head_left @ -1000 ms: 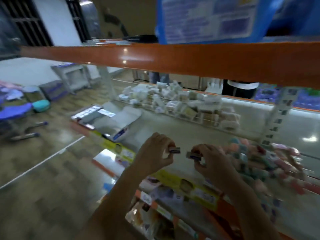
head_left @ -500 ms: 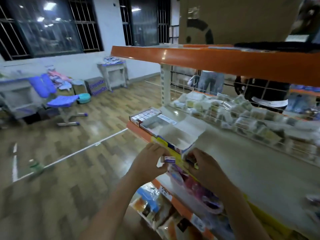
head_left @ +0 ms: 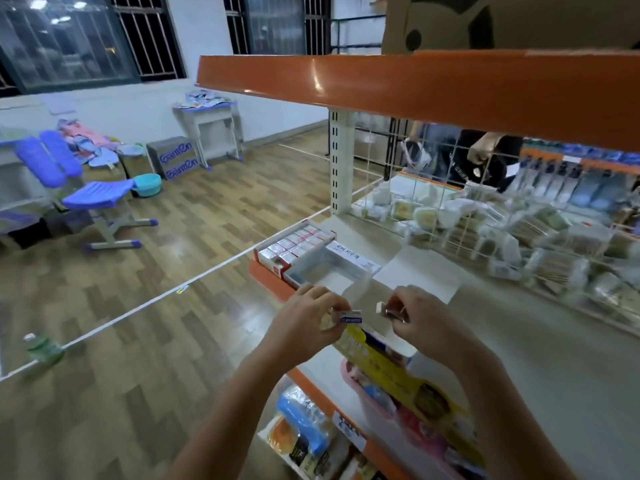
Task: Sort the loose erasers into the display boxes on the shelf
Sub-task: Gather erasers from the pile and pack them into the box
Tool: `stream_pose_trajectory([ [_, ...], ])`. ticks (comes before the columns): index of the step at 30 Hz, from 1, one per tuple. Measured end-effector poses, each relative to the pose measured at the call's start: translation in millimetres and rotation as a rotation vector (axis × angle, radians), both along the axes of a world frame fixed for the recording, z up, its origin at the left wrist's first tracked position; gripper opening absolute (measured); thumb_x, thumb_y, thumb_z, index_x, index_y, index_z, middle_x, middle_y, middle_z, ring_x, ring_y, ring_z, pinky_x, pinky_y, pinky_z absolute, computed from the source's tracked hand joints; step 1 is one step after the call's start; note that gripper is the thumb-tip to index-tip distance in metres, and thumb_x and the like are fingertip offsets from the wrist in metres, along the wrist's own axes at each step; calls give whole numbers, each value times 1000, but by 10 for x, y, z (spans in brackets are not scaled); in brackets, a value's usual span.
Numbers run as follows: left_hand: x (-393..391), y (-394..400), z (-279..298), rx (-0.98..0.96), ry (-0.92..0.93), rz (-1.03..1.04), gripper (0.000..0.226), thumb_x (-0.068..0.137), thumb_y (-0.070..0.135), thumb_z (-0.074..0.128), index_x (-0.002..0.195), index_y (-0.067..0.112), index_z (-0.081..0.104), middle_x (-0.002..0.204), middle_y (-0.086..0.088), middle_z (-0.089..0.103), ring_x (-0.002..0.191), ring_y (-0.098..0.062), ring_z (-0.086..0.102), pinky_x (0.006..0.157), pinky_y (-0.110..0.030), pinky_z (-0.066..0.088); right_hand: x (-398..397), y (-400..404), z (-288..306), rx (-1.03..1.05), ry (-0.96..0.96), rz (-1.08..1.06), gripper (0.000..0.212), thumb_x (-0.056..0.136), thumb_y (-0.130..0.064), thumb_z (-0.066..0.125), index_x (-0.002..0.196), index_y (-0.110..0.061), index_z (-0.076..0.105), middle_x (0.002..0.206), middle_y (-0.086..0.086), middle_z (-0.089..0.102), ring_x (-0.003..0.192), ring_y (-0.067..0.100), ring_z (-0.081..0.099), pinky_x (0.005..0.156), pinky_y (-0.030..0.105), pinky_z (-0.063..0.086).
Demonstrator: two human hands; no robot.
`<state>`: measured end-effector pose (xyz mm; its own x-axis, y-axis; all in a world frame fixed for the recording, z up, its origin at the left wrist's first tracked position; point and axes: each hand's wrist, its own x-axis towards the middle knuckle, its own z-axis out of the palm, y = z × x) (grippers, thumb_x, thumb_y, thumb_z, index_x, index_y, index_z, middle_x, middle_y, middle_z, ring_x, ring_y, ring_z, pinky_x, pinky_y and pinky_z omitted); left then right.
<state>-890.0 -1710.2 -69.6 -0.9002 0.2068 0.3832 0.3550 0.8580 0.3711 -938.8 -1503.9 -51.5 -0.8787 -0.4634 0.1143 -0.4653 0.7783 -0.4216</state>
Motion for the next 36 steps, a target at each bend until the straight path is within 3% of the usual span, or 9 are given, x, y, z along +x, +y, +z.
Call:
stream_pose_trajectory([
  [3,-237,58,7,19,12,-66,19,79,25,69,98,23,67,92,7,63,88,-8,46,72,-21,40,-143,30,-12,108,-38,-1,15,85,-14,54,100,-10,55,89,0,48,82,15,46,66,25,31],
  [7,-470,122,-11,21,-27,-150,19,79,26,67,97,21,67,92,7,64,89,-11,51,71,-20,41,-140,98,-43,193,-114,-32,14,87,-23,54,96,-13,56,96,5,59,87,19,53,69,27,40],
  [10,-612,162,9,2,-33,-213,20,83,31,64,102,24,66,98,9,63,94,-10,52,75,-23,46,-96,102,-52,281,-158,-47,18,88,-29,55,99,-16,59,98,3,56,86,17,53,68,25,39],
  [14,-772,228,42,-8,-81,-325,24,85,30,64,108,25,64,105,10,61,103,-7,46,82,-15,35,-62,26,-14,428,-172,-29,20,89,-28,54,100,-14,62,103,3,61,96,19,55,76,27,41],
  [16,-849,248,40,-27,-99,-382,24,85,30,64,108,25,64,104,10,61,102,-9,47,83,-18,36,-59,-35,28,512,-196,-42,15,86,-25,55,95,-15,62,95,4,61,90,21,56,70,27,40],
  [19,-941,258,29,-67,-153,-433,25,86,32,61,110,26,62,108,9,60,105,-9,44,78,-14,30,-53,-144,86,639,-227,-54,12,88,-24,52,81,-16,55,69,-1,46,75,21,48,64,28,35],
  [24,-1027,257,50,-117,-199,-521,26,88,34,59,112,24,61,111,7,60,108,-12,44,85,-21,37,-74,-263,100,764,-265,-106,23,90,-21,51,109,-12,62,105,9,60,98,24,55,74,29,37],
  [36,-1166,308,27,-248,-210,-591,28,90,34,55,116,24,58,115,5,59,109,-14,44,90,-24,37,-97,-331,106,828,-310,-178,20,91,-23,53,103,-11,62,106,9,62,100,25,54,75,30,39],
])
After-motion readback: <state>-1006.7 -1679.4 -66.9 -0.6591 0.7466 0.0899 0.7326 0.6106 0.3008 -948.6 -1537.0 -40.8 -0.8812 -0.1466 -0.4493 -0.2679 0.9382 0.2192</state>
